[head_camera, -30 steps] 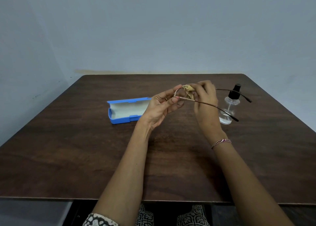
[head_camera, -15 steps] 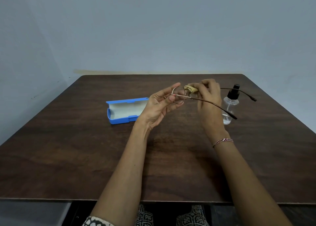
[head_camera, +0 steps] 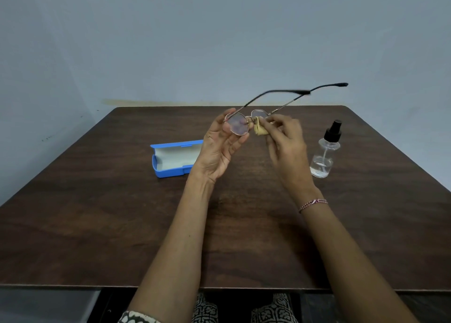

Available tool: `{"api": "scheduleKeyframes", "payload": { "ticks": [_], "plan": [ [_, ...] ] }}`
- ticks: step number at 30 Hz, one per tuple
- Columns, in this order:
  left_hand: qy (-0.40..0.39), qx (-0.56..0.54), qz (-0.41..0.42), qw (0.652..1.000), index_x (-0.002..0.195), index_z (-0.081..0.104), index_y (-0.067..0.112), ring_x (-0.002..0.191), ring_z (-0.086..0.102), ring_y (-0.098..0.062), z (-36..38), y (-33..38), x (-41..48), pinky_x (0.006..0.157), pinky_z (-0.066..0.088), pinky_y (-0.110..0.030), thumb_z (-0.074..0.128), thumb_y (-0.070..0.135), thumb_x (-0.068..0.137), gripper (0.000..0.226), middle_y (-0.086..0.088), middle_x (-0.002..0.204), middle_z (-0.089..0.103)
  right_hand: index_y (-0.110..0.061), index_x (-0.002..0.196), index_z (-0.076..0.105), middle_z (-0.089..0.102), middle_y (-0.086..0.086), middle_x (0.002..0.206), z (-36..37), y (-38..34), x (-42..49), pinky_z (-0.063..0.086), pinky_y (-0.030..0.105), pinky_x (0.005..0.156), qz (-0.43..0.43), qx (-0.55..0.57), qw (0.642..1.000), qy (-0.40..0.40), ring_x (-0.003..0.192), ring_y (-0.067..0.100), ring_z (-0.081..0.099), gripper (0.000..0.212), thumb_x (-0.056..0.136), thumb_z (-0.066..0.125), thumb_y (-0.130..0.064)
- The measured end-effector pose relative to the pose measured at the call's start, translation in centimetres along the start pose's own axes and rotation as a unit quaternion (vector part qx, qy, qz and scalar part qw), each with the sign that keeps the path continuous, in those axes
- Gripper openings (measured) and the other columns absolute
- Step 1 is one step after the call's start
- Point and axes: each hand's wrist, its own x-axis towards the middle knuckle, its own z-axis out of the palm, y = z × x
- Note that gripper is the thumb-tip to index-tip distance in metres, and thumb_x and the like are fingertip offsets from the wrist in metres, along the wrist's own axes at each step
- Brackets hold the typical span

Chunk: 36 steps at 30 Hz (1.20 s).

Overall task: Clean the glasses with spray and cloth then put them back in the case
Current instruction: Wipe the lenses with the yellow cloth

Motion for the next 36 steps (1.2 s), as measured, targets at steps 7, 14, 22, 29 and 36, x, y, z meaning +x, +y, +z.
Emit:
{"api": "scheduleKeyframes", "payload": {
  "ticks": [7,14,22,29,36],
  "plan": [
    [-0.006,-0.102,-0.027,0.994,0.107,0.058,0.013,0.088,0.071,-0.024,-0.2,-0.2,-0.1,0.067,0.059,-0.024,0.090,0.033,0.050,0.069,-0.018,0.103,0.069,-0.001,0.114,0.064,0.061,0.015,0.111,-0.3,0.3,0.2,0.040,0.020,0.090,-0.020,-0.030,0.999,0.006,0.103,0.021,0.044,0.035,0.079,0.070,-0.002],
    [-0.044,-0.137,-0.071,0.987,0.101,0.068,0.011,0.093,0.069,-0.028,-0.3,-0.5,-0.2,0.067,0.060,-0.028,0.088,0.028,0.057,0.051,-0.020,0.104,0.066,0.002,0.100,0.068,0.066,0.014,0.097,-1.3,0.7,0.2,0.041,0.019,0.085,-0.037,-0.039,0.997,0.052,0.095,0.020,0.048,0.020,0.081,0.066,0.003],
    [-0.031,-0.003,-0.065,0.997,0.120,0.053,0.019,0.094,0.069,-0.013,-0.2,-1.3,0.2,0.071,0.057,-0.024,0.082,0.050,0.051,0.082,-0.005,0.099,0.072,0.000,0.098,0.069,0.067,0.011,0.093,-1.3,1.0,0.4,0.041,0.016,0.083,-0.005,-0.039,0.996,0.074,0.093,0.017,0.049,0.020,0.078,0.069,0.005],
    [0.036,0.047,-0.117,0.991,0.110,0.061,0.009,0.080,0.070,-0.013,0.4,-2.6,0.3,0.070,0.058,-0.027,0.059,0.028,0.080,0.036,-0.005,0.090,0.072,0.000,0.094,0.069,0.066,0.010,0.089,-0.6,-0.2,0.1,0.046,0.023,0.080,-0.020,-0.010,0.998,0.052,0.091,0.020,0.052,0.025,0.072,0.065,0.012],
    [0.030,0.032,-0.117,0.992,0.104,0.068,0.014,0.079,0.070,-0.011,0.6,-2.8,0.4,0.068,0.057,-0.024,0.074,0.037,0.059,0.051,-0.003,0.090,0.073,-0.001,0.090,0.070,0.065,0.009,0.086,-0.3,-0.6,0.0,0.042,0.018,0.079,-0.001,0.011,0.998,0.054,0.087,0.019,0.053,0.023,0.071,0.066,0.010]
  ]
}}
